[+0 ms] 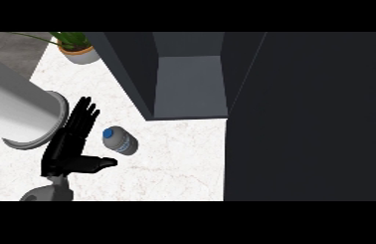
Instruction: Pick up the bottled water, place it into the cabinet and close the cabinet
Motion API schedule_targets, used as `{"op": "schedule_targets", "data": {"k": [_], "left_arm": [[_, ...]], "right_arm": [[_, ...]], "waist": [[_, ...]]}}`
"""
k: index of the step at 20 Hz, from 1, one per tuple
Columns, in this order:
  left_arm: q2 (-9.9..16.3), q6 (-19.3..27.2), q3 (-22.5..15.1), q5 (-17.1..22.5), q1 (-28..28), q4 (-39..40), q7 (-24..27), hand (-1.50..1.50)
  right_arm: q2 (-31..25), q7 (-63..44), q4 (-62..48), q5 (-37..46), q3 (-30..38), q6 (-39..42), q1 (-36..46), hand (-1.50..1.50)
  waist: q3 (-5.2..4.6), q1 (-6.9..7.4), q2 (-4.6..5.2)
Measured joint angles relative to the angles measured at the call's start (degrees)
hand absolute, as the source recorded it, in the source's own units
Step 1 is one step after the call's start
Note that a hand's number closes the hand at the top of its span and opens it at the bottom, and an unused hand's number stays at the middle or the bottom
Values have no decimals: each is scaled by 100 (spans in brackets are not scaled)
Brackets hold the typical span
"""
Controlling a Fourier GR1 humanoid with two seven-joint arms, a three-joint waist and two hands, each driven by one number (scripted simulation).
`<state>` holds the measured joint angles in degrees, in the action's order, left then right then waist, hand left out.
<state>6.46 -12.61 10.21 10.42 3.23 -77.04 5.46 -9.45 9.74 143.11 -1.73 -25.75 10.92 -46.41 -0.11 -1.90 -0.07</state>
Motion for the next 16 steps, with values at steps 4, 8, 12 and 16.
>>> {"op": "schedule_targets", "data": {"k": [4, 8, 12, 16], "left_arm": [[89, -176, 105, -137, 329, 1076, 635, -150], [128, -463, 132, -260, 583, 2083, 1373, -150], [96, -571, 111, -476, 916, 3052, 2081, -150], [65, -669, 107, -642, 1170, 3855, 2723, 150]], "right_arm": [[-72, 91, 7, 47, -184, -117, -111, -150], [-198, 292, -4, 87, -274, -173, -255, -150], [-299, 430, -12, 115, -294, -251, -316, -150], [-460, 612, 3, 142, -366, -300, -491, -150]], "waist": [[-4, 0, 10], [-6, -13, 13], [-8, -21, 22], [-10, -45, 21]]}}
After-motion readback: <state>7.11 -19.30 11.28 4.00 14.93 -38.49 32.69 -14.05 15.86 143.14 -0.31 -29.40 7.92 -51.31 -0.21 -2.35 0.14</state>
